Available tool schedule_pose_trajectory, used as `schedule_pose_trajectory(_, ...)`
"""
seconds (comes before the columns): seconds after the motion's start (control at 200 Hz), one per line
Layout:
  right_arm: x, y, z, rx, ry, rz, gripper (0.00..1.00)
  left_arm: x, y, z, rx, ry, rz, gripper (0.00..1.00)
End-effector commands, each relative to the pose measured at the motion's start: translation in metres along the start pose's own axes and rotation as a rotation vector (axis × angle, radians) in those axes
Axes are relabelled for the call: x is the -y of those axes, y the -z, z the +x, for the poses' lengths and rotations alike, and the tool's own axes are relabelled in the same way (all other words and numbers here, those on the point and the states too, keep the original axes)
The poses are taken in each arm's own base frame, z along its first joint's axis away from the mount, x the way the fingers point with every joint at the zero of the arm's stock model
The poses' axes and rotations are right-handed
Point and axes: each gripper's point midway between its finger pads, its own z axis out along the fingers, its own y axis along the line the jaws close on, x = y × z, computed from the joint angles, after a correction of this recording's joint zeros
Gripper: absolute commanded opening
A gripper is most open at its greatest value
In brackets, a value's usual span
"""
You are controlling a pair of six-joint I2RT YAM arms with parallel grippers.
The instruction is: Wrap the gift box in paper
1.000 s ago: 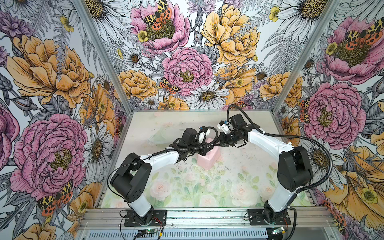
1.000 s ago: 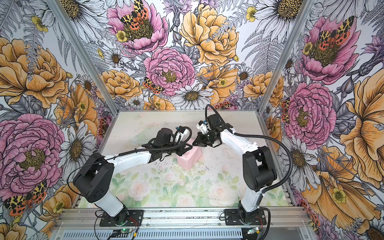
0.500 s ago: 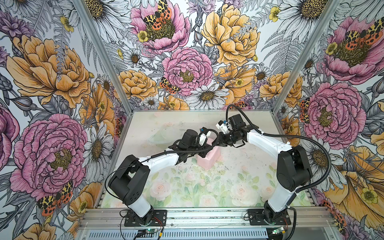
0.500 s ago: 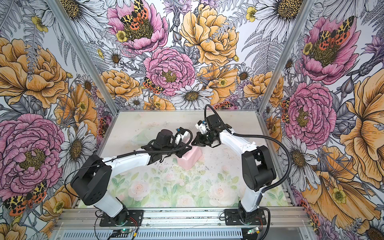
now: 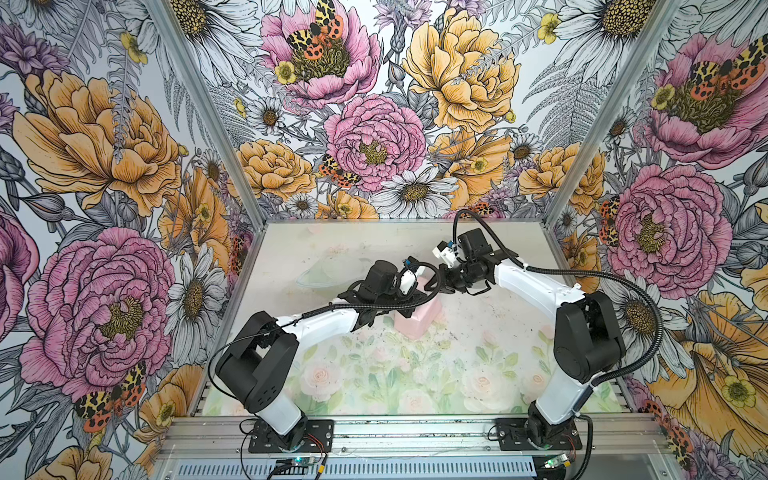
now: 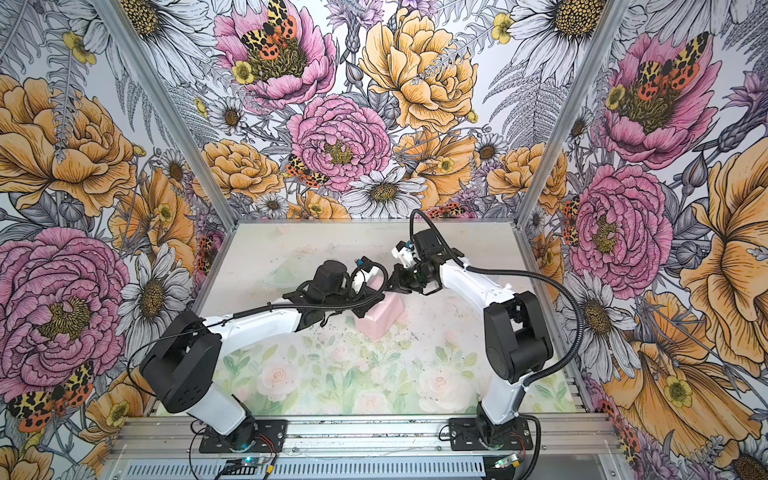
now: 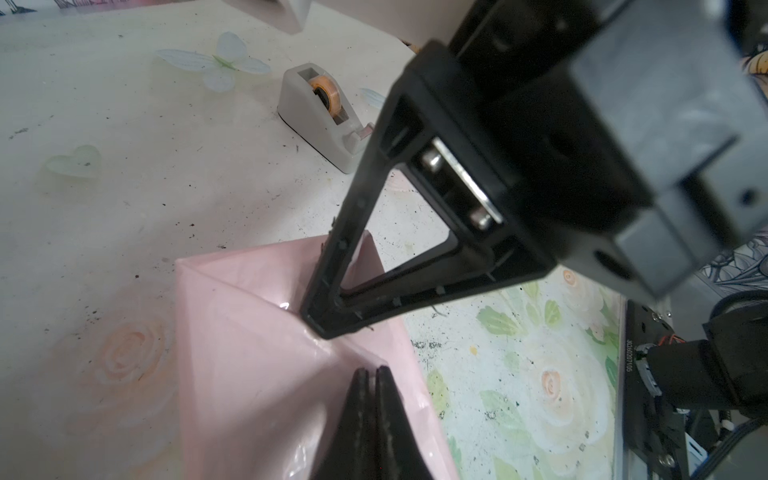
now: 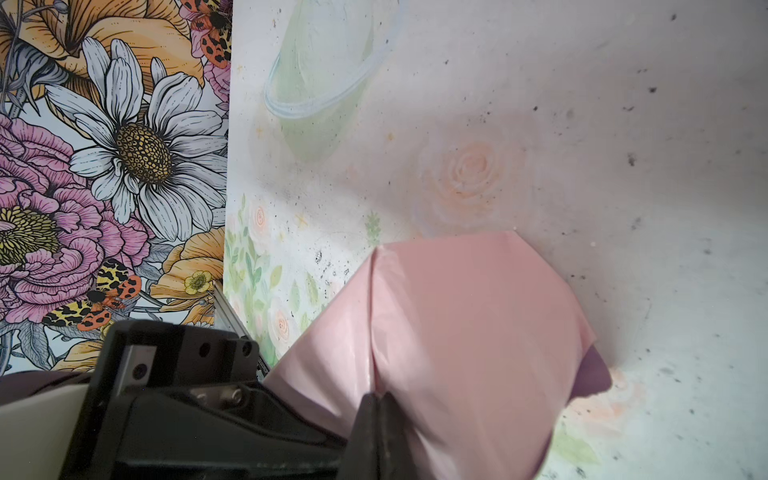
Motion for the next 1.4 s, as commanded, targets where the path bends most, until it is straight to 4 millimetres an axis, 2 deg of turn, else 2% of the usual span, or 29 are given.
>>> schedule_pose_trajectory(0.0,0.028,-0.009,0.014,-0.031,-0.047,0.099,0.0,0.027,0.0,0.039,-0.13,-0.015,0.089,0.08)
schedule_pose_trajectory(0.195,0.027,-0.01,0.014,-0.031,-0.047,0.099,0.0,0.03,0.0,0.041,-0.134,-0.035,0.096,0.08)
schedule_pose_trajectory(0.43,0.025,-0.008,0.015,-0.029,-0.043,0.097,0.0,0.02,-0.007,0.054,-0.175,-0.024,0.066,0.08)
schedule_pose_trajectory(0.51,0.023,-0.007,0.014,-0.025,-0.04,0.096,0.0,0.025,-0.006,0.053,-0.174,-0.025,0.085,0.08)
schedule_pose_trajectory(0.71,0.02,-0.006,0.014,-0.024,-0.036,0.087,0.0,0.04,0.009,0.029,-0.107,-0.044,0.121,0.09)
schedule_pose_trajectory(0.906,0.006,0.0,0.01,-0.005,-0.005,0.067,0.0,0.054,0.035,-0.003,-0.014,-0.057,0.142,0.11)
schedule_pose_trajectory(0.991,-0.003,0.004,0.007,0.007,0.011,0.054,0.0,0.053,0.047,-0.014,0.024,-0.049,0.128,0.13)
schedule_pose_trajectory(1.086,-0.013,0.009,0.004,0.027,0.032,0.048,0.0,0.043,0.058,-0.024,0.053,-0.023,0.075,0.14)
schedule_pose_trajectory(1.211,-0.022,0.02,0.0,0.063,0.057,0.05,0.07,0.025,0.065,-0.026,0.059,0.02,0.004,0.14)
schedule_pose_trajectory(1.391,-0.031,0.034,-0.004,0.111,0.081,0.064,0.12,-0.007,0.058,-0.013,0.025,0.122,-0.071,0.11)
